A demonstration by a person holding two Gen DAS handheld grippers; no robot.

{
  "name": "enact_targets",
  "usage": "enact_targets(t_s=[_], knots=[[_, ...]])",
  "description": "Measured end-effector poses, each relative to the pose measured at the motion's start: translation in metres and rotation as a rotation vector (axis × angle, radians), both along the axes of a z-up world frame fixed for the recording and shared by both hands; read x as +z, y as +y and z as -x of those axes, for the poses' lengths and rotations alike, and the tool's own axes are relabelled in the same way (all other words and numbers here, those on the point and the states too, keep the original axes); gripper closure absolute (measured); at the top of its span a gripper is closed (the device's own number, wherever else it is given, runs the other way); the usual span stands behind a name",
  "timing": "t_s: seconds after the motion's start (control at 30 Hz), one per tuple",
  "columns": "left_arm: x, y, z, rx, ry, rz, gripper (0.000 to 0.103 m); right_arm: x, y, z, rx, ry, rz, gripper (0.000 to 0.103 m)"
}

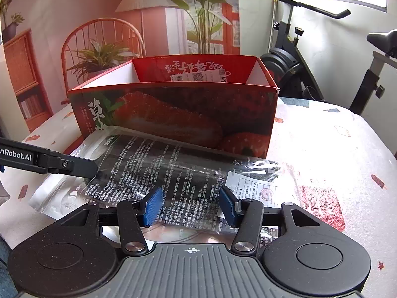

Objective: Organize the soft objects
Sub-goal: 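Move the right gripper to the clear bag with black contents, then close the right gripper on the edge of the clear bag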

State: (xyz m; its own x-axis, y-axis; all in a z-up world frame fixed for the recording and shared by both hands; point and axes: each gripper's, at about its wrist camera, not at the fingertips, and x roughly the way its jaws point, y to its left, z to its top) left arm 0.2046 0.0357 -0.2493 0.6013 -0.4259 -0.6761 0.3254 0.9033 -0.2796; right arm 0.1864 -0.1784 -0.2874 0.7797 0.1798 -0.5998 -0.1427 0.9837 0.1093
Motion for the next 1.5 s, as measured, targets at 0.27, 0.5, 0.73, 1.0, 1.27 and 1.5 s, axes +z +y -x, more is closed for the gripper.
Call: enact_targets(t_s=[0.27, 0.5, 0.73, 1.0, 1.27, 1.5], knots=[[-0.006, 0.001, 0.002, -0.009, -0.024, -0.015, 0.048, 0.000, 0.000, 0.001, 0.005, -0.005, -0.007, 0.053], [-0.009, 0.004, 0.000, -0.006, -0.020, -0.024, 0.047, 0.012, -0.013, -0.005, 0.000, -0.028, 0.000, 0.055], [-0.009, 0.004, -0.001, -0.003, -0.016, -0.020, 0.047, 0.011, -0.033, -0.021, -0.055, 0.004, -0.049, 0.051], [-0.009, 0.004, 0.000, -0.005, -0.014, -0.019, 0.047, 0.005, -0.028, -0.018, -0.092, -0.004, -0.034, 0.039], [-0.008, 0.004, 0.000, -0.005, -0.010, -0.021, 0.047, -0.002, -0.035, -0.013, -0.112, 0.014, -0.063, 0.039], [-0.008, 0.005, -0.002, -0.006, -0.001, -0.018, 0.047, -0.005, -0.028, -0.009, -0.088, 0.010, -0.071, 0.039]])
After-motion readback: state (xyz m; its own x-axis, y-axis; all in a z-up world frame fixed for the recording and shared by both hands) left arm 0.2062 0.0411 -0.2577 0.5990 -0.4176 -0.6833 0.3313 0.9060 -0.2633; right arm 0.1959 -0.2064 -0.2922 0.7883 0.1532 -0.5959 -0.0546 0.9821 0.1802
